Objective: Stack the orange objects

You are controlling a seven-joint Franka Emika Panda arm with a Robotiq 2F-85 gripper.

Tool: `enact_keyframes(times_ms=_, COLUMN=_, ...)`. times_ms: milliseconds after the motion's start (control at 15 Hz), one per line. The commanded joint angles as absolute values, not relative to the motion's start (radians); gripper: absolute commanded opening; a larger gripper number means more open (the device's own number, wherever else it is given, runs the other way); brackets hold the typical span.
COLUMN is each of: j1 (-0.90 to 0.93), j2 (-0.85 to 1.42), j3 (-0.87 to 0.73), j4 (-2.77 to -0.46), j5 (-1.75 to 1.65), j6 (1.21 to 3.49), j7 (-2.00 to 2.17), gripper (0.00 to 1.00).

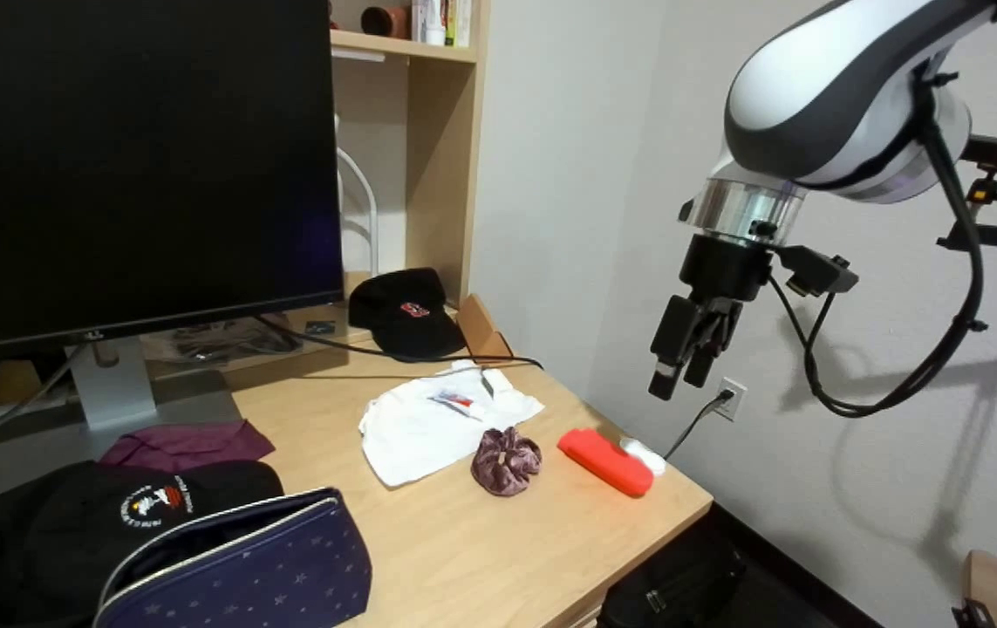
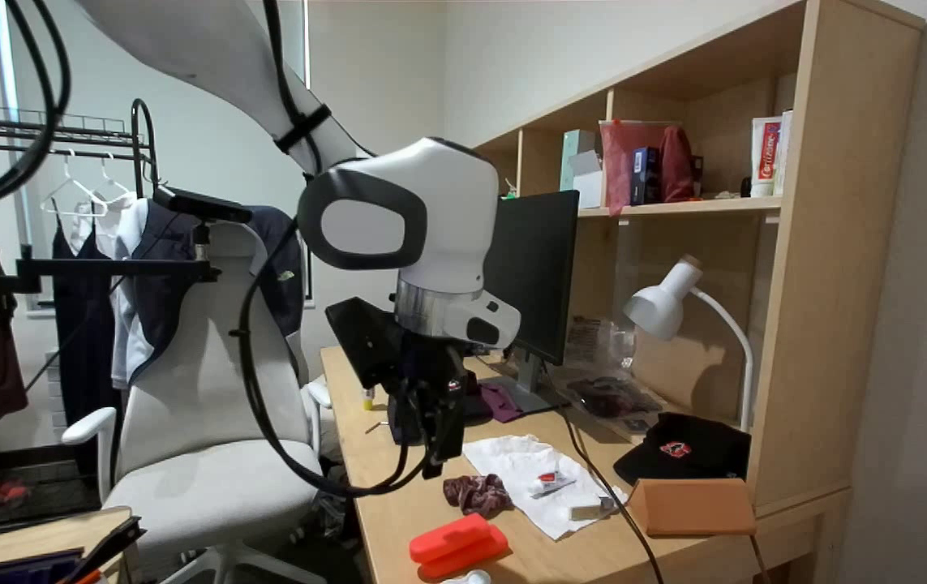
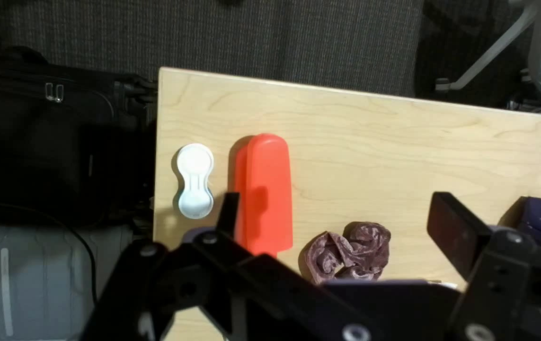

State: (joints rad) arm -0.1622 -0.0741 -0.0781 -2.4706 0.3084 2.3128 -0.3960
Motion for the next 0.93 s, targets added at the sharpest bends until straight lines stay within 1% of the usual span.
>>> enact_keyframes(times_ms=0, j1=-0.142, j2=-0.127, j3=-0.101, j4=-2.450, j5=0.250, j6=2.225, j7=-0.299, gripper=1.00)
enact_keyframes(times_ms=467, j1=-0.109, j2=-0.122, j3=-0.072, j4=-2.329, j5=0.051, j6=2.123, j7=-0.042, gripper=1.00)
enact_keyframes(times_ms=667, j1=-0.094, j2=-0.102, j3=-0.067, j4=-2.280, j5=0.021, j6=2.085, j7=-0.005, gripper=1.00)
enact_keyframes(times_ms=733, j1=-0.093, j2=-0.126, j3=-0.079, j4=-2.320, j5=0.056, j6=2.124, j7=-0.047, gripper=1.00)
enact_keyframes(times_ms=867, j1=-0.091, j2=-0.120, j3=-0.075, j4=-2.304, j5=0.048, j6=2.114, j7=-0.035, gripper=1.00)
